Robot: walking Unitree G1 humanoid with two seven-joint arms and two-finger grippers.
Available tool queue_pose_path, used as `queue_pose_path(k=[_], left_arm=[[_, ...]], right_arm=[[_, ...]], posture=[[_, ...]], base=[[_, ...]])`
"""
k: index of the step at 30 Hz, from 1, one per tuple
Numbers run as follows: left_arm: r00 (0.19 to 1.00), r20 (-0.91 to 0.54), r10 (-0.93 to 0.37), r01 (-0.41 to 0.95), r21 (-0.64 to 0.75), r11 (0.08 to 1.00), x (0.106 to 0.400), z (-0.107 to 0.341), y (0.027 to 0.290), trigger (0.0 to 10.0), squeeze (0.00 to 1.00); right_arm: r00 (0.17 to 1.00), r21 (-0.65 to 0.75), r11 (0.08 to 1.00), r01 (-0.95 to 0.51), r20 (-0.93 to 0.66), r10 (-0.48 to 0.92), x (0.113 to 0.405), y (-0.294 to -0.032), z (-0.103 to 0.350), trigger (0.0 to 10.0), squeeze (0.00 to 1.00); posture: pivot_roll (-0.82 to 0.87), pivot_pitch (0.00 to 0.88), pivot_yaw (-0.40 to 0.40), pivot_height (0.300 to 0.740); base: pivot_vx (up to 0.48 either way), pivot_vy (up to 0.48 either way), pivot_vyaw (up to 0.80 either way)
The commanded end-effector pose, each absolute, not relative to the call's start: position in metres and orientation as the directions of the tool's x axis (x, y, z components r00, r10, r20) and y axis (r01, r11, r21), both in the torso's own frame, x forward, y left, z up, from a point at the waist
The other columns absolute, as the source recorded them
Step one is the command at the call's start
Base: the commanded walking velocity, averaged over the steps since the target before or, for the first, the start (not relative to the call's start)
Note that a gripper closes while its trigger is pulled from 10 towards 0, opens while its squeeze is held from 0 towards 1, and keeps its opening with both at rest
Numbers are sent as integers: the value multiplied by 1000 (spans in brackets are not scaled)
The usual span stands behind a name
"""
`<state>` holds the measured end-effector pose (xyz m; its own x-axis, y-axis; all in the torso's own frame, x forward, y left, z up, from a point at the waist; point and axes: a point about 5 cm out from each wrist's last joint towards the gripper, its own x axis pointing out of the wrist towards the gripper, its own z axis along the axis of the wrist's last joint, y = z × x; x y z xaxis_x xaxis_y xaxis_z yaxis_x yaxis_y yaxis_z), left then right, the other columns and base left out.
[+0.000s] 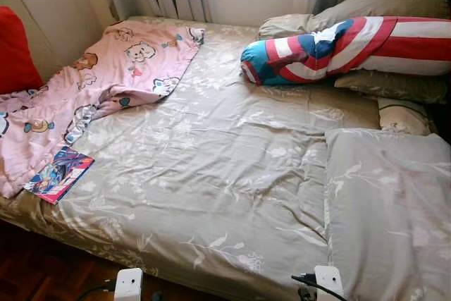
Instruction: Clean up the room
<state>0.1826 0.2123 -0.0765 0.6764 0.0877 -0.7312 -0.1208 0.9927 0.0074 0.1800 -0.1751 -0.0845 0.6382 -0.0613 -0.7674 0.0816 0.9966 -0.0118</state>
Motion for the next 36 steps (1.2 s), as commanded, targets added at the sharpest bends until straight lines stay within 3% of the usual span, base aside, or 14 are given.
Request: queue_pose_path(k=[1,11,36], left_arm=[[646,-758,90,-114,20,993,174,-80,216,10000,0],[646,-758,91,-113,23,993,174,-80,216,10000,0],[646,-758,93,-116,24,993,175,-81,214,10000,0]], right_arm=[[618,-7,996,88,-784,-60,175,-173,-88,10000,0],[610,-8,996,89,-790,-61,171,-174,-89,10000,0],[607,-3,996,93,-793,-59,172,-174,-89,10000,0]], posture=[[-39,130,42,740],[-39,130,41,740],[-40,131,41,740]], base=[[0,251,0],[0,410,0],[0,10,0]])
